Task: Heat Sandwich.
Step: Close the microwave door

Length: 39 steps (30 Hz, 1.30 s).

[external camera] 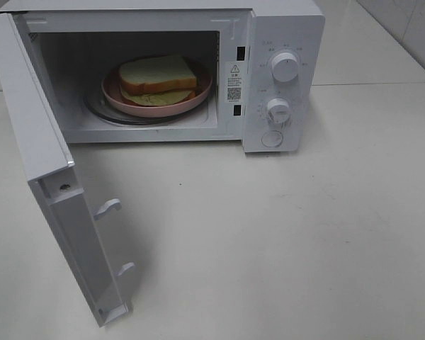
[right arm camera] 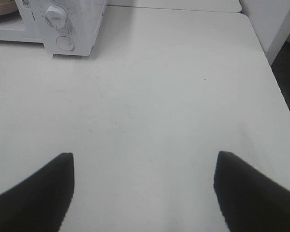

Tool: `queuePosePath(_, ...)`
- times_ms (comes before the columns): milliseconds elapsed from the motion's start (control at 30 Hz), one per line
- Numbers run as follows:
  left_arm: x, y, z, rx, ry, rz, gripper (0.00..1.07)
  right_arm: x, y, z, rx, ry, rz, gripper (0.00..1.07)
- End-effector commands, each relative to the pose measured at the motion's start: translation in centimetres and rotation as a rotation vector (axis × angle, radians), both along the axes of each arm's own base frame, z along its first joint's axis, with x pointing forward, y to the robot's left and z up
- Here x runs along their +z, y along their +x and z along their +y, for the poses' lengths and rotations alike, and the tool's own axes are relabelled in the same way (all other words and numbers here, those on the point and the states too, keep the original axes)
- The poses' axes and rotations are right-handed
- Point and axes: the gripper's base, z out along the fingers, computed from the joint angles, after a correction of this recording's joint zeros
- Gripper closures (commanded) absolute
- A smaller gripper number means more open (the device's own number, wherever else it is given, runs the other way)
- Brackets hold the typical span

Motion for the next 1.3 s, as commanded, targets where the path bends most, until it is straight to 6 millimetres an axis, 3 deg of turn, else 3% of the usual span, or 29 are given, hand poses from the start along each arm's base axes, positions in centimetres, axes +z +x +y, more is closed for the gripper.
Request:
queuePosePath(33, 0.4, 0.9, -0.1, 0.003, -0.019, 0.028, 0.07, 0.0, -0.3, 0.0, -0.013, 0.013, -0.033, 0.31)
queuePosePath(467, 0.9, 5.6, -0.1, 0.03, -0.019, 0.111, 0.36, 0.0, -0.3, 0.0, -0.013, 0.013, -0.033, 0.31)
queuePosePath(533, 0.8, 6.9, 0.0, 0.039, -0.015, 0.133, 0.5, 0.0, -0.3, 0.0, -0.013, 0.013, -0.033, 0.31)
queuePosePath(600, 0.8, 7.2, 0.0, 0.042, -0.015, 0.134, 0.54, 0.0, -0.3, 0.0, -0.013, 0.013, -0.033, 0.31)
queuePosePath(667, 0.8, 8.2, 0.0, 0.049, -0.016, 0.141, 0.68, 0.0, -0.3, 0.0, -0.013, 0.013, -0.033, 0.31)
queuePosePath(700, 0.8, 9.2, 0.0, 0.059, -0.017, 0.134, 0.84, 0.0, -0.3, 0.0, -0.013, 0.013, -0.033, 0.31)
queuePosePath(733, 0.8, 9.2, 0.0, 0.059, -0.017, 0.134, 0.84, 0.0, -0.3, 0.0, -0.013, 0.013, -0.033, 0.31)
queuePosePath(833, 0.6, 11.1, 0.1, 0.071, -0.003, 0.136, 1.06, 0.0, -0.3, 0.0, -0.013, 0.013, -0.033, 0.31)
queuePosePath(1033, -0.6, 13.7, 0.2, 0.094, 0.01, 0.113, 1.06, 0.0, -0.3, 0.0, -0.013, 0.013, -0.033, 0.31)
queuePosePath(1300, -3.5, 16.8, 1.0, 0.18, 0.025, -0.134, 1.06, 0.0, -0.3, 0.0, -0.013, 0.013, -0.033, 0.31)
